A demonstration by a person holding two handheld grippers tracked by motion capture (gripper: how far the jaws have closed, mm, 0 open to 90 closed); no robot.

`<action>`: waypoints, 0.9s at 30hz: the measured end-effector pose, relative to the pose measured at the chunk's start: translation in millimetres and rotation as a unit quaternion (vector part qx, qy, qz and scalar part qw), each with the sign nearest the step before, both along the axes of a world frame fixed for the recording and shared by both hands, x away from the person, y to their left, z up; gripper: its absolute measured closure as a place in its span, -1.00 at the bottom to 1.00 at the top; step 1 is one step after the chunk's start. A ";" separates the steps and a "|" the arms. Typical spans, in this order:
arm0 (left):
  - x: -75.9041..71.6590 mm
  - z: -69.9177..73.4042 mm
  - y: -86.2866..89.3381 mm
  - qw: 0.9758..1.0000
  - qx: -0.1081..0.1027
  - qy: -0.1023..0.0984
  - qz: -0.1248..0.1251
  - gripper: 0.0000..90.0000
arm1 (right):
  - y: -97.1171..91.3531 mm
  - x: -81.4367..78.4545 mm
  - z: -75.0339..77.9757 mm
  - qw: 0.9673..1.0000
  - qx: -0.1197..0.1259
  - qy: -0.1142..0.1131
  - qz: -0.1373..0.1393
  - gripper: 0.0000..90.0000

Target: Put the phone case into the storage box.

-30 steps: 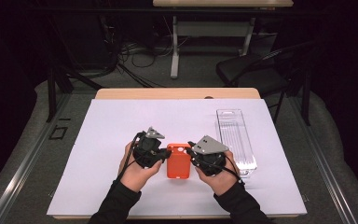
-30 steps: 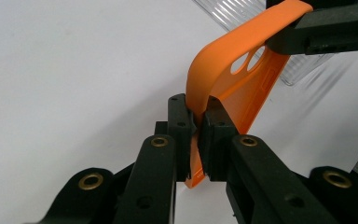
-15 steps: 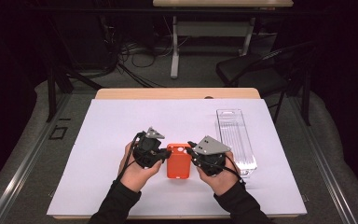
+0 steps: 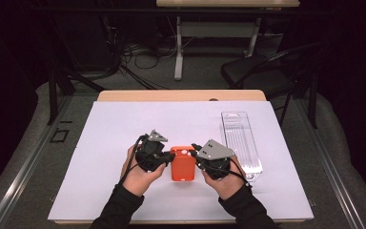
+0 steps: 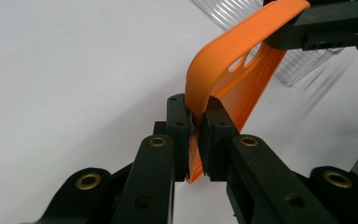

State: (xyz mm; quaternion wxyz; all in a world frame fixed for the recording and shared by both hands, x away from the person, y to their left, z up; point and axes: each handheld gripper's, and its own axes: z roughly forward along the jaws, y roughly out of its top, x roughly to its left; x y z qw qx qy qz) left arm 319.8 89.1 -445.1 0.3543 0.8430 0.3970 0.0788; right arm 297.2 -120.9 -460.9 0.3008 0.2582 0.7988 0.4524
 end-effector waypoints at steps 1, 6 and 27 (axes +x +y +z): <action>0.0 0.1 0.1 1.000 0.001 0.000 0.000 0.86 | -0.2 0.4 -0.3 1.000 0.003 0.001 0.002 0.78; 0.0 0.0 0.0 1.000 0.000 0.000 0.000 0.86 | -2.1 1.7 -1.4 1.000 0.010 0.004 0.007 0.78; 1.1 0.3 2.6 1.000 -0.015 -0.007 -0.006 0.59 | -7.8 6.3 -4.2 0.999 0.013 -0.004 0.035 0.79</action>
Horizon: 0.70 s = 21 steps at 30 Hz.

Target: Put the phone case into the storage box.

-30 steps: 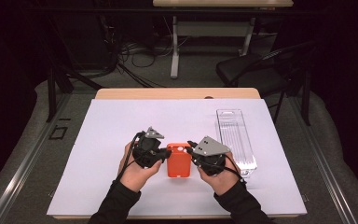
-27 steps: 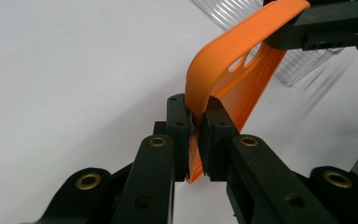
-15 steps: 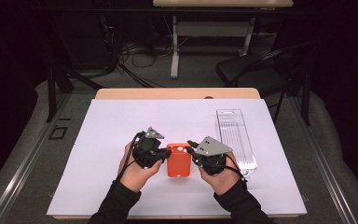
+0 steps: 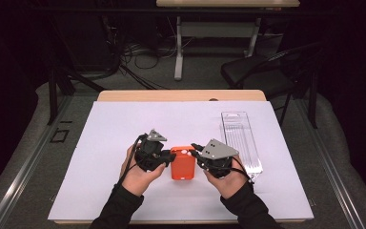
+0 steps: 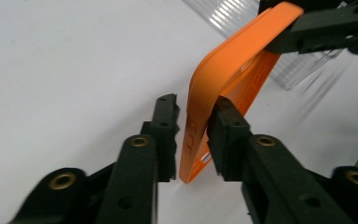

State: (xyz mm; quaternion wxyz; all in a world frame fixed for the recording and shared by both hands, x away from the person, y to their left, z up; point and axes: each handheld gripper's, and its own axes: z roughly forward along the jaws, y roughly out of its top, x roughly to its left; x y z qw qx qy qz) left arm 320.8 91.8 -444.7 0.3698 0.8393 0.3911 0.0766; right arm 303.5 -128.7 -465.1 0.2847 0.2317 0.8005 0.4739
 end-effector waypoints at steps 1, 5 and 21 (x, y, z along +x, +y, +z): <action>-0.3 0.5 0.2 1.000 -0.002 -0.001 0.000 0.57 | -0.3 0.2 -0.1 1.000 -0.001 0.000 0.002 0.79; -1.6 2.6 1.2 1.000 -0.004 -0.008 -0.004 0.48 | -0.9 0.7 -0.4 1.000 -0.004 -0.004 0.006 0.79; -3.3 7.4 9.0 0.999 -0.016 -0.047 -0.021 0.09 | -16.5 5.0 11.7 1.000 0.000 -0.022 0.008 0.79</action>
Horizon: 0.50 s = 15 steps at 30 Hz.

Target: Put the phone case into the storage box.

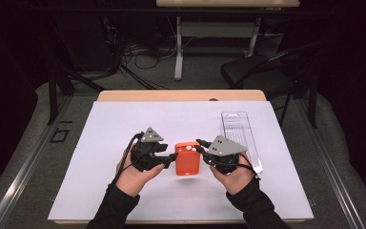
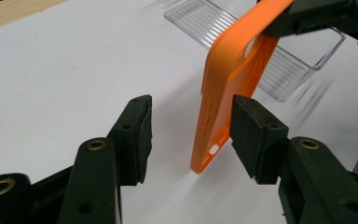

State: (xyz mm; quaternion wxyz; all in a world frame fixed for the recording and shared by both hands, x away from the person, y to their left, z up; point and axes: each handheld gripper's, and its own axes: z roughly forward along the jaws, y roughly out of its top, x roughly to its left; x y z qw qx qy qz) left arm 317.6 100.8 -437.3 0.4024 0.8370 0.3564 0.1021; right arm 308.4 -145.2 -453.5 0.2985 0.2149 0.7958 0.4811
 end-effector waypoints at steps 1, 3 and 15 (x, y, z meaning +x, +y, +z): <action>0.1 -0.1 0.7 1.000 0.000 -0.003 -0.002 0.09 | -2.0 0.8 0.9 1.000 0.001 -0.002 0.000 0.79; 0.9 -0.8 2.2 1.000 0.006 -0.010 -0.006 0.08 | -6.1 2.6 2.0 1.000 0.003 0.001 -0.001 0.79; 13.1 -9.9 14.0 0.999 0.022 -0.038 -0.005 -0.02 | -25.0 16.4 9.4 1.000 0.017 0.015 0.000 0.79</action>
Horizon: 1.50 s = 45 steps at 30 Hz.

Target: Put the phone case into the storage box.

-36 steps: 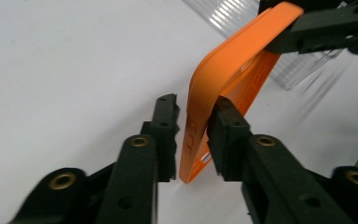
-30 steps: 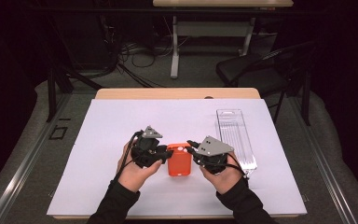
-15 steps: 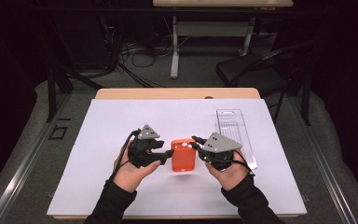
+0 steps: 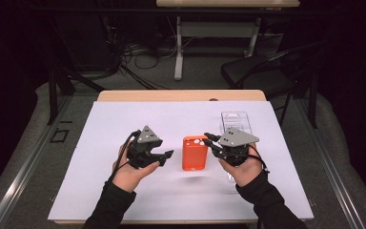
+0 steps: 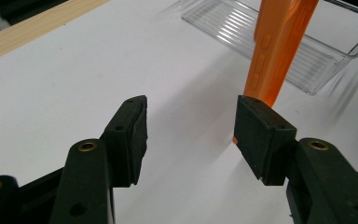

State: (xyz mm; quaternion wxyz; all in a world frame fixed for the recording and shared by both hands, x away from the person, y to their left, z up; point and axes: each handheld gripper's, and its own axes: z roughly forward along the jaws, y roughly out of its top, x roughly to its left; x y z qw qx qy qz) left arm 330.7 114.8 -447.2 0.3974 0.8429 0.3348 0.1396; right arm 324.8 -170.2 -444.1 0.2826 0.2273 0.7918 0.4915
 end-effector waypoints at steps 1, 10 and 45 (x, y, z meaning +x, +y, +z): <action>1.0 -0.4 1.4 1.000 -0.002 0.001 -0.002 -0.02 | -1.5 1.6 0.8 1.000 0.002 0.001 0.000 0.79; 7.4 -7.7 8.0 1.000 -0.015 0.027 -0.004 -0.15 | -12.2 13.0 8.9 1.000 0.004 0.004 0.007 0.79; 19.0 -14.1 20.9 0.997 -0.043 0.062 0.024 -0.60 | -67.1 46.8 41.3 0.999 0.010 -0.031 -0.033 0.79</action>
